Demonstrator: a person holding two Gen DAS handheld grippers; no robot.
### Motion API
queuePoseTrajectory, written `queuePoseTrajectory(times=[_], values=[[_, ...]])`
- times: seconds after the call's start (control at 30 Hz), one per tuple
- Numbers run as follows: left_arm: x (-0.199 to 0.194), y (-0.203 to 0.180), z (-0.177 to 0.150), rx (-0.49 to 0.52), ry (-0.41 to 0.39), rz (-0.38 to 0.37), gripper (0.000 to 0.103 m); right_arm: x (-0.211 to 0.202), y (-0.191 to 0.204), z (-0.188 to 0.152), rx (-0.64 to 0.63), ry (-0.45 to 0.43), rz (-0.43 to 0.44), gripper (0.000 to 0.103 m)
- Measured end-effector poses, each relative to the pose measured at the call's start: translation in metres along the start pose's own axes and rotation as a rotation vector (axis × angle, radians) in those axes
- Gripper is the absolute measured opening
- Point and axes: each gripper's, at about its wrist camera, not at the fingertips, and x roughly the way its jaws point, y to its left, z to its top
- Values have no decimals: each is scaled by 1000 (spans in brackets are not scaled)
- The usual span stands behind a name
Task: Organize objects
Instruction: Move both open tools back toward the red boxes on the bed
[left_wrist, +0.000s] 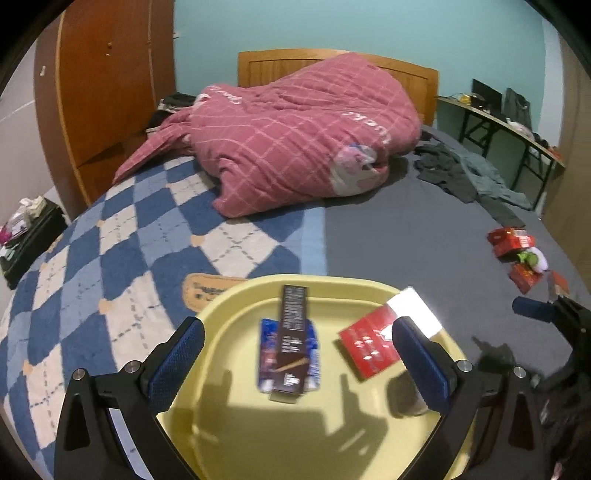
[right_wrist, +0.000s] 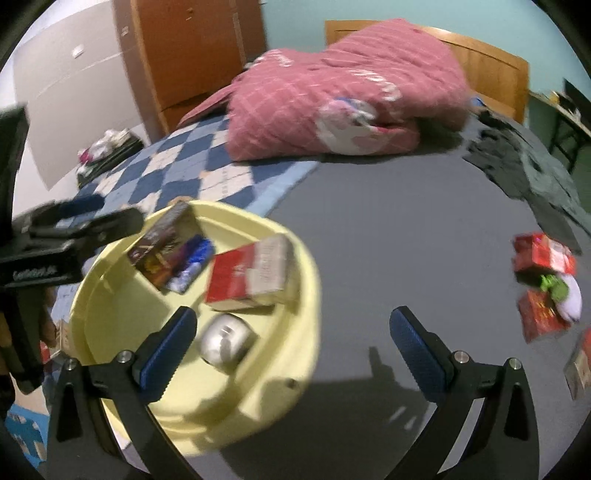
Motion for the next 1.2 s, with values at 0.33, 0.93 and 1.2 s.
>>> queuePoseTrajectory(times=[0.33, 0.93, 1.2], values=[[-13, -80, 9, 84, -26, -86, 103, -56, -98, -30, 161, -39, -118, 103], [12, -281, 38, 338, 18, -296, 103, -168, -284, -100, 352, -77, -371, 103], [44, -288, 46, 290, 71, -324, 103, -160, -307, -111, 367, -61, -357, 103]])
